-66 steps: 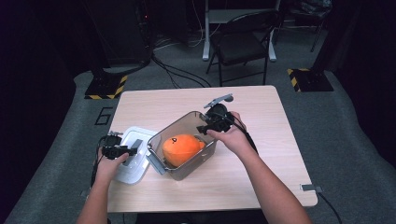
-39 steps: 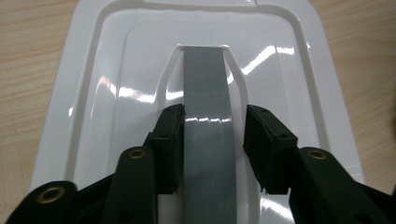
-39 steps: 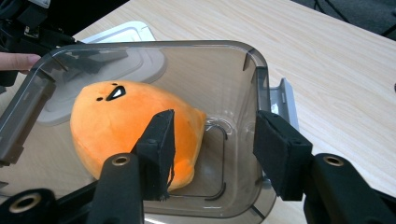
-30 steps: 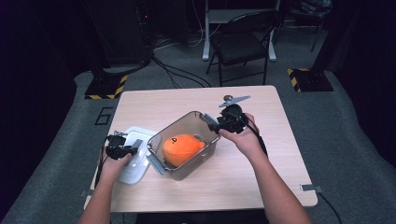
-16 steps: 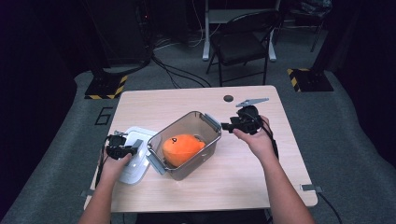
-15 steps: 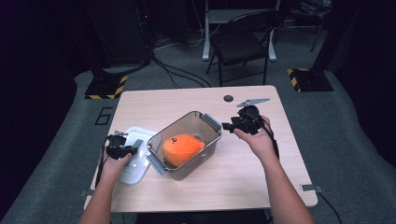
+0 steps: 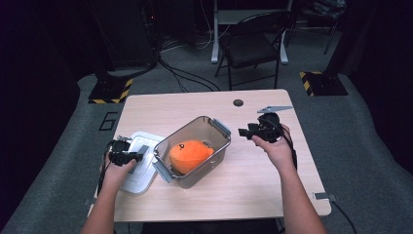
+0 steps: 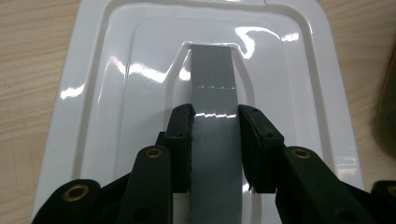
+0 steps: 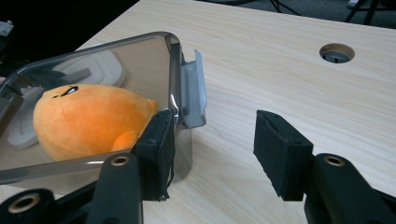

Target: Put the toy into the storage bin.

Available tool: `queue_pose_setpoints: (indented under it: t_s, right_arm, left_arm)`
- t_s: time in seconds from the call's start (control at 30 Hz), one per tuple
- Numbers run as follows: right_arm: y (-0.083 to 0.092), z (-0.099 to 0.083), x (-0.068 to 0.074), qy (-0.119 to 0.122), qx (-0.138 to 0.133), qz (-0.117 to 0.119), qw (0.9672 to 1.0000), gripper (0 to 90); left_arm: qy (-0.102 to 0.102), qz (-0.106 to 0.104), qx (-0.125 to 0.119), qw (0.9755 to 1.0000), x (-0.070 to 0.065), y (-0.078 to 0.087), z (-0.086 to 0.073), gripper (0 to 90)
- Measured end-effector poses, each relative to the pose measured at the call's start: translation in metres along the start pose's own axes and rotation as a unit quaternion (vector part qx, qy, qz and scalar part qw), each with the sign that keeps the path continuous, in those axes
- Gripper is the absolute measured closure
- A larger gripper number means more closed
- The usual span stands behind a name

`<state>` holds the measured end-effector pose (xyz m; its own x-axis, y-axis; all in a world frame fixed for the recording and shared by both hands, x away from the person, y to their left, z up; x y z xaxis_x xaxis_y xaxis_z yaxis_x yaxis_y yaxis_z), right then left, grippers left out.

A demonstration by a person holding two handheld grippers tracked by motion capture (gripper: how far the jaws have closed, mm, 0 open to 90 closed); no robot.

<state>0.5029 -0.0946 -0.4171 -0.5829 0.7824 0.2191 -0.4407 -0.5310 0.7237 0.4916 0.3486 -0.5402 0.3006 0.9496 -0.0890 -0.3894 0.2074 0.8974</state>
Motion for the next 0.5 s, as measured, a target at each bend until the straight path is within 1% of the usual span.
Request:
queue_pose_setpoints:
  t_s: [0.13,0.17,0.23,0.27,0.3,0.43,0.5]
  right_arm:
    - [0.004,0.0,-0.004,-0.002,-0.007,0.001,1.0,47.6]
    - [0.008,-0.001,-0.006,-0.005,-0.012,0.0,0.9999,47.7]
    - [0.01,-0.001,-0.007,-0.006,-0.015,0.001,0.9999,47.7]
    - [0.014,-0.002,-0.009,-0.007,-0.02,0.0,0.9998,47.7]
    - [0.015,-0.002,-0.011,-0.009,-0.022,-0.001,0.9997,47.7]
    - [0.018,-0.004,-0.014,-0.01,-0.024,-0.004,0.9997,47.7]
    - [0.018,-0.004,-0.014,-0.011,-0.023,-0.003,0.9997,47.7]
  left_arm:
    - [0.007,-0.001,0.0,1.0,0.002,0.002,0.0,66.4]
    - [0.007,-0.004,0.001,1.0,0.002,0.002,0.0,66.4]
    - [0.008,-0.007,0.003,0.9999,0.002,0.003,0.001,66.4]
    - [0.01,-0.012,0.005,0.9999,0.002,0.004,0.002,66.4]
    - [0.007,-0.009,0.004,0.9999,0.003,0.005,0.003,66.4]
    - [0.01,-0.009,0.003,0.9999,0.003,0.007,0.004,66.4]
    - [0.009,-0.01,0.007,0.9999,0.004,0.008,0.004,66.4]
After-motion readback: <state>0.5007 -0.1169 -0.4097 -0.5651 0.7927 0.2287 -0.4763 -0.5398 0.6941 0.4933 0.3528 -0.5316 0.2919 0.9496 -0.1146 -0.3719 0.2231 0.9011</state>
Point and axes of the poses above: each handheld gripper's, and its own axes: y roughly backward along the jaws, z roughly out of its top, x roughly to its left, the point moved 7 cm from there along -y, roughly forward along the jaws, and after that the axes turned 11 degrees about x, right-handed, at the moved point
